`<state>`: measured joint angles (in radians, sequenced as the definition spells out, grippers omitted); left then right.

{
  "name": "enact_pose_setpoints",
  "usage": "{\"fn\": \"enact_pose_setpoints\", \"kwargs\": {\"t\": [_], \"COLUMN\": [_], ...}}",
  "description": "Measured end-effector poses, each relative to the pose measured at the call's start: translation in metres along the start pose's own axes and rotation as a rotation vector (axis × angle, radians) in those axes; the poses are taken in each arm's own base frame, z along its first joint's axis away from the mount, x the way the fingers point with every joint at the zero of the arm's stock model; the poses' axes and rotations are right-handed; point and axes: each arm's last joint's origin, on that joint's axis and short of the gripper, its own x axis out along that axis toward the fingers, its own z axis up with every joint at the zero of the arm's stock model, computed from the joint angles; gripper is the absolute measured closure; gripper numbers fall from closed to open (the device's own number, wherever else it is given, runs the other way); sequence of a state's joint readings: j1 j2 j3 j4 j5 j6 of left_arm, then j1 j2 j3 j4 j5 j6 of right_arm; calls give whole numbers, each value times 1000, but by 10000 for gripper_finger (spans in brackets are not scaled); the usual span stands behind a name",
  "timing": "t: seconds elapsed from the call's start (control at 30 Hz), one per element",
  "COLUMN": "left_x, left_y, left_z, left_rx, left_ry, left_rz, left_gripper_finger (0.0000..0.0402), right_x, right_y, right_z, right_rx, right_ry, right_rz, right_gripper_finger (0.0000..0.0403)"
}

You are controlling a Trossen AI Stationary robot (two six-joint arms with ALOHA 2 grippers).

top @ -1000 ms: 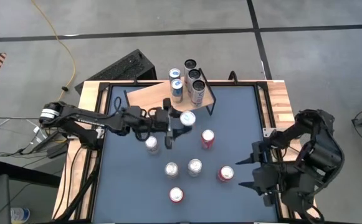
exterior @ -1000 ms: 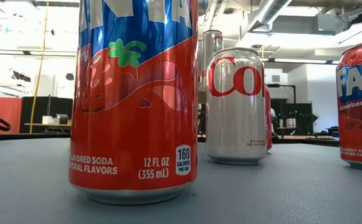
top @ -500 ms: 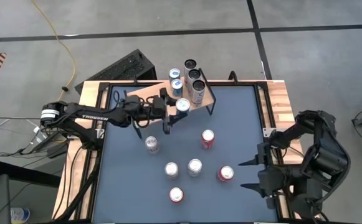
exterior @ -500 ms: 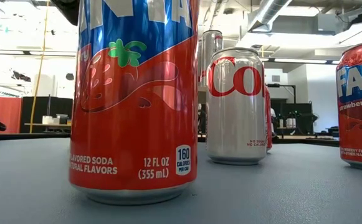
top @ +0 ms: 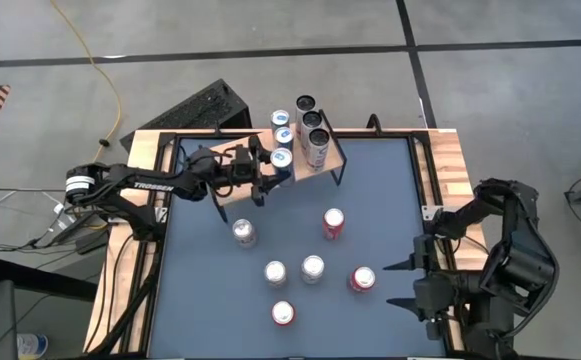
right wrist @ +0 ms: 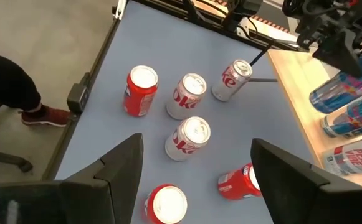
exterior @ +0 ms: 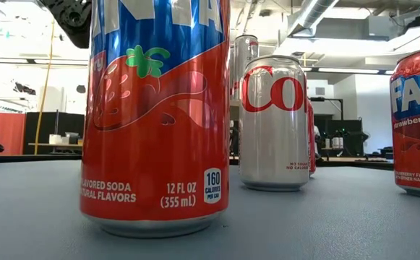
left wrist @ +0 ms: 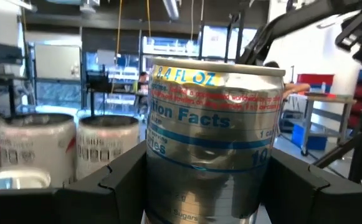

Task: Place canned beverage on shelf
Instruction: Put the blue soda can on the shelf aligned with the other blue soda cans

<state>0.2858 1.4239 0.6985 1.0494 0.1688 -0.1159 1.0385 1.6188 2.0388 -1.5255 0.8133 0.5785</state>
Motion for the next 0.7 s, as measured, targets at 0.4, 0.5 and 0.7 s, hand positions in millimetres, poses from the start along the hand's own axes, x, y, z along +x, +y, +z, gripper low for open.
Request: {"fn": "enact_pose_setpoints", "kwargs": {"t": [0.4, 0.5, 0.7], "left_x": [9, 10, 10], "left_y": [6, 7, 10], "left_z": [-30, -37, -44], "left_rx": [-25, -8, 13], "left_ry": [25, 43, 78], "left_rz": [12, 34, 77], "left_gripper_finger": [166, 166, 166], "right_x": [0, 0, 0], "right_y": [1, 1, 1], "right_z": [1, 1, 1], "right_rx": [11, 12, 18], "right_ry": [-9, -9, -11], "right_rz": [5, 6, 8], "right_gripper_finger": [121, 121, 121]}}
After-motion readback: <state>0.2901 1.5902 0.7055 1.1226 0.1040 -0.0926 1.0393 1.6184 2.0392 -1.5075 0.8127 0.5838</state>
